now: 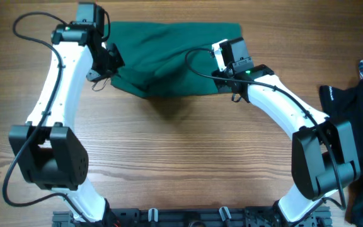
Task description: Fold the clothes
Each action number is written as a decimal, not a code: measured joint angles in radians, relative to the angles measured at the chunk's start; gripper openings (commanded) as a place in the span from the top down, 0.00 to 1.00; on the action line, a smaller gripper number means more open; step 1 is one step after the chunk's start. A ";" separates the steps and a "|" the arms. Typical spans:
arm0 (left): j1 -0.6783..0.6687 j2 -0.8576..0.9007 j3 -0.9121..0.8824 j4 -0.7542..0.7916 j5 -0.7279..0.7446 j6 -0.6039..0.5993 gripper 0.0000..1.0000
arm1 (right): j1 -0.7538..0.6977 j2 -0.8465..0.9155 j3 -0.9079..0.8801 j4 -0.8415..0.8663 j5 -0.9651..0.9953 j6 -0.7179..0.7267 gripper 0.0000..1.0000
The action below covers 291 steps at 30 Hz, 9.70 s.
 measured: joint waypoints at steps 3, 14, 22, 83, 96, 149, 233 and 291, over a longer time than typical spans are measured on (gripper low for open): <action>-0.003 0.005 -0.102 0.109 0.032 0.000 0.96 | 0.000 0.050 0.000 0.095 -0.007 0.011 0.96; -0.055 0.019 -0.186 0.151 -0.031 0.068 0.96 | -0.094 0.184 0.000 0.131 -0.011 0.014 0.96; -0.055 0.135 -0.198 0.338 -0.047 0.114 0.89 | -0.101 0.184 0.000 0.105 -0.011 0.014 0.96; 0.037 0.199 -0.198 0.344 -0.007 0.594 0.96 | -0.101 0.184 0.004 0.064 -0.011 0.029 0.96; 0.090 0.189 -0.194 0.348 -0.110 0.412 0.00 | -0.101 0.184 0.008 0.051 -0.014 0.030 0.95; 0.019 0.305 -0.100 0.494 -0.032 0.261 0.96 | -0.233 0.293 0.129 0.157 -0.127 0.006 0.96; 0.112 0.540 0.269 0.735 0.160 0.156 0.22 | -0.283 0.191 0.404 -0.222 -0.163 0.228 0.23; 0.109 0.559 0.270 0.745 0.175 0.153 0.45 | -0.283 0.413 0.401 0.030 -0.258 0.291 0.56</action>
